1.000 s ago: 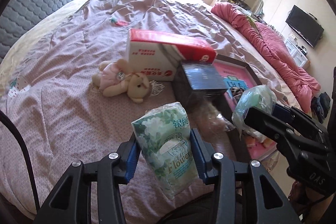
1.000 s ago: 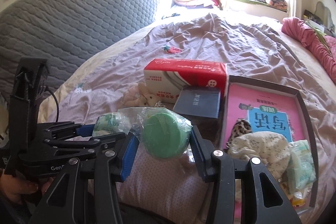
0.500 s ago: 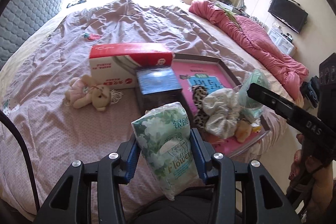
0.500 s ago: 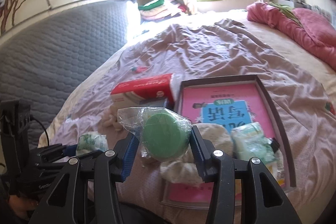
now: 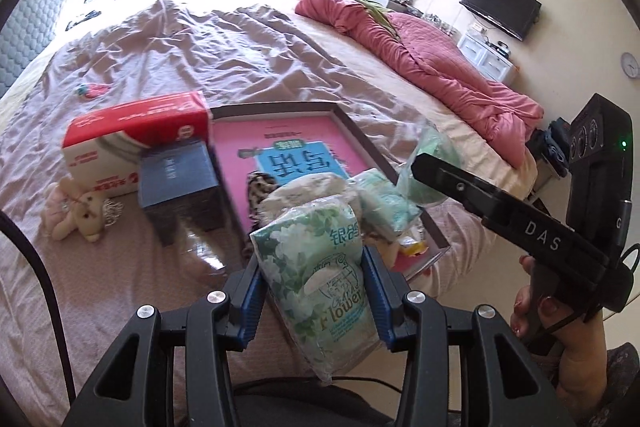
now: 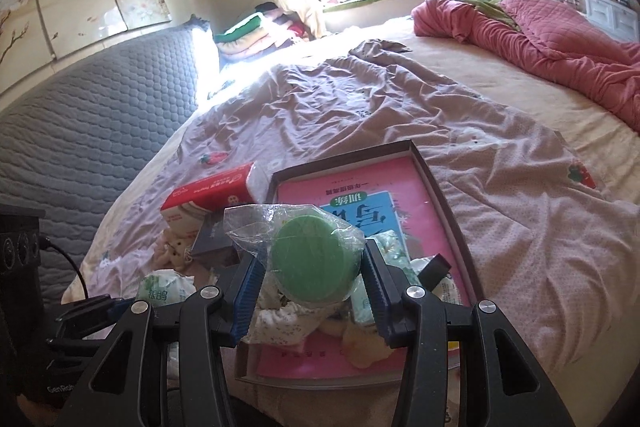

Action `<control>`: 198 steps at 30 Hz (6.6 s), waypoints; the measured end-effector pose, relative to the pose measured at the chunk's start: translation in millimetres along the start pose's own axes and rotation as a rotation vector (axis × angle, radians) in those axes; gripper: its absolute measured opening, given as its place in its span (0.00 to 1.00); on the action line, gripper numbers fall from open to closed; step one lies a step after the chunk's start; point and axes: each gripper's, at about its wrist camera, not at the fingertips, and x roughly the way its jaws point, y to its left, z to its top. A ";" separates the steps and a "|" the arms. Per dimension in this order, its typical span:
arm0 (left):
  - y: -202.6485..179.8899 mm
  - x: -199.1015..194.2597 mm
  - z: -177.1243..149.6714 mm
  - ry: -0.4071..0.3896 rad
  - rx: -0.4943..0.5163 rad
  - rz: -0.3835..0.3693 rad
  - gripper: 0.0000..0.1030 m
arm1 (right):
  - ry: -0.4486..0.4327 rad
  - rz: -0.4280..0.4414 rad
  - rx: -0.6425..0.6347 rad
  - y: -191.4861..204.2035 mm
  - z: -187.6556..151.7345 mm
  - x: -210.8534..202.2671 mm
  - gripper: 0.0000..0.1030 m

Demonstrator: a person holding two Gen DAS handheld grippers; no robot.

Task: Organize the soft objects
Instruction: 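Carry the tissue pack and bagged green item over the pink book tray with both grippers, then lower the tissue pack onto the tray and open the left gripper while the right releases the green item, then withdraw both open grippers from the tray toward the plush bear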

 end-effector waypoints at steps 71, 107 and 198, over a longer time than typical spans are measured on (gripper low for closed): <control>-6.3 99.0 1.8 0.107 0.000 0.056 0.44 | 0.152 -0.184 -0.126 -51.0 -35.9 51.1 0.48; -7.0 101.1 0.0 0.121 -0.002 0.046 0.46 | 0.106 -0.142 -0.117 -44.7 -39.8 47.1 0.58; 147.6 -115.4 -16.4 -0.142 -0.246 0.363 0.73 | 0.006 -0.031 -0.483 153.1 -24.7 -14.1 0.72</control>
